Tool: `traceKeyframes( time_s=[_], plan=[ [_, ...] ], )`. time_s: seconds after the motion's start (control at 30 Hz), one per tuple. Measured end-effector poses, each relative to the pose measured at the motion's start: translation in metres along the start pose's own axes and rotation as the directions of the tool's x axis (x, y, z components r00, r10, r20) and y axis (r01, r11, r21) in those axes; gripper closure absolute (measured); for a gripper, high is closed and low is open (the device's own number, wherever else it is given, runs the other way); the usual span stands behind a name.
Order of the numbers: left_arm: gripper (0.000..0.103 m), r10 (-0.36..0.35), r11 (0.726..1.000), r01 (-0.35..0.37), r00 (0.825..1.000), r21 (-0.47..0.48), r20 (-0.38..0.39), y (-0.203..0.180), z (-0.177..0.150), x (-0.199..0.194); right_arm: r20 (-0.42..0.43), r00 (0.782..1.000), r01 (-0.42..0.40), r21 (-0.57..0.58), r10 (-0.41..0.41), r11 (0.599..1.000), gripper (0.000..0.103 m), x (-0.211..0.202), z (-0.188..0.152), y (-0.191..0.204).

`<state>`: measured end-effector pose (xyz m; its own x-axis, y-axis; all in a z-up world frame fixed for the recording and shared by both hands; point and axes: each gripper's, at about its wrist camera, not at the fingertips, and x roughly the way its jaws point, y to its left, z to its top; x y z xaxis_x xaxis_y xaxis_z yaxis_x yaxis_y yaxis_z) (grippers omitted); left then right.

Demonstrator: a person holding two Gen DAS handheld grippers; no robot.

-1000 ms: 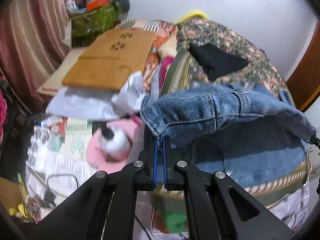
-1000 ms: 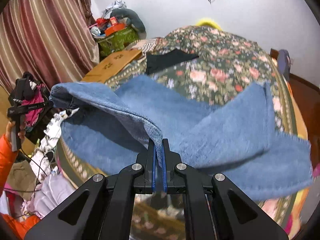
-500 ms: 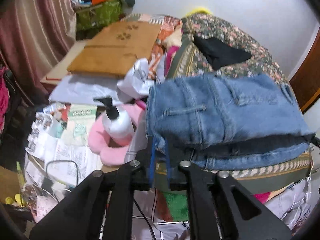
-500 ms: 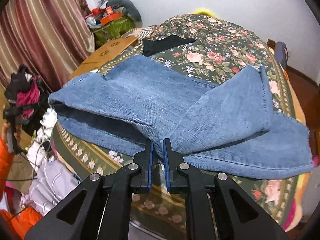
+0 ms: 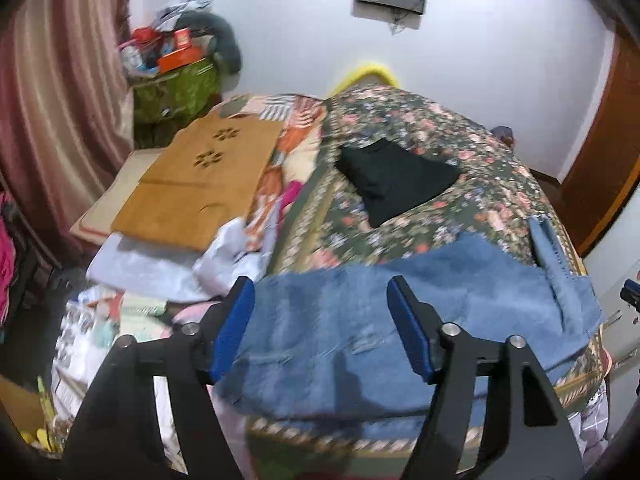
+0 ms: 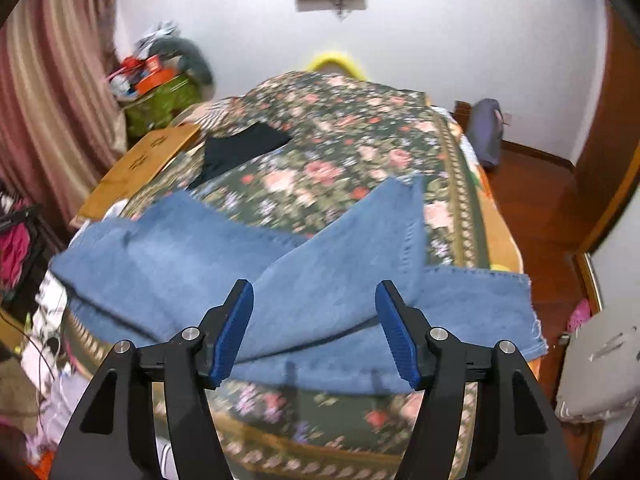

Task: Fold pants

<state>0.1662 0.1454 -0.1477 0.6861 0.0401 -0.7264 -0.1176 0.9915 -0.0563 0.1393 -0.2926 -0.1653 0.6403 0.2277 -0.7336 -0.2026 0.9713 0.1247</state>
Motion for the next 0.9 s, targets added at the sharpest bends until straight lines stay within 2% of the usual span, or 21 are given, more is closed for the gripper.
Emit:
traceKeyframes(
  time_s=[0.2, 0.47, 0.67, 0.83, 0.9],
  plan=[
    [0.022, -0.044, 0.996, 0.045, 0.999, 0.073, -0.011, -0.06, 0.036, 0.033, -0.015, 1.0, 0.01, 0.065, -0.009, 0.998, 0.043, 0.027, 0.03, -0.032],
    [0.017, -0.055, 0.989, 0.063, 0.996, 0.131, -0.063, -0.114, 0.066, 0.092, -0.132, 0.991, 0.021, 0.07, -0.011, 0.997, 0.043, 0.11, 0.065, -0.055],
    [0.017, -0.041, 0.984, 0.06, 0.992, 0.168, -0.116, -0.132, 0.067, 0.138, -0.24, 0.971, -0.002, 0.074, 0.02, 0.997, 0.043, 0.188, 0.08, -0.059],
    [0.017, -0.051, 0.981, 0.082, 0.983, 0.177, -0.175, -0.138, 0.058, 0.165, -0.353, 0.935, 0.009, 0.087, 0.022, 0.996, 0.042, 0.245, 0.073, -0.058],
    [0.017, -0.055, 0.98, 0.089, 0.98, 0.177, -0.19, -0.139, 0.054, 0.17, -0.341, 0.939, -0.003, 0.127, 0.046, 0.992, 0.043, 0.248, 0.068, -0.062]
  ],
)
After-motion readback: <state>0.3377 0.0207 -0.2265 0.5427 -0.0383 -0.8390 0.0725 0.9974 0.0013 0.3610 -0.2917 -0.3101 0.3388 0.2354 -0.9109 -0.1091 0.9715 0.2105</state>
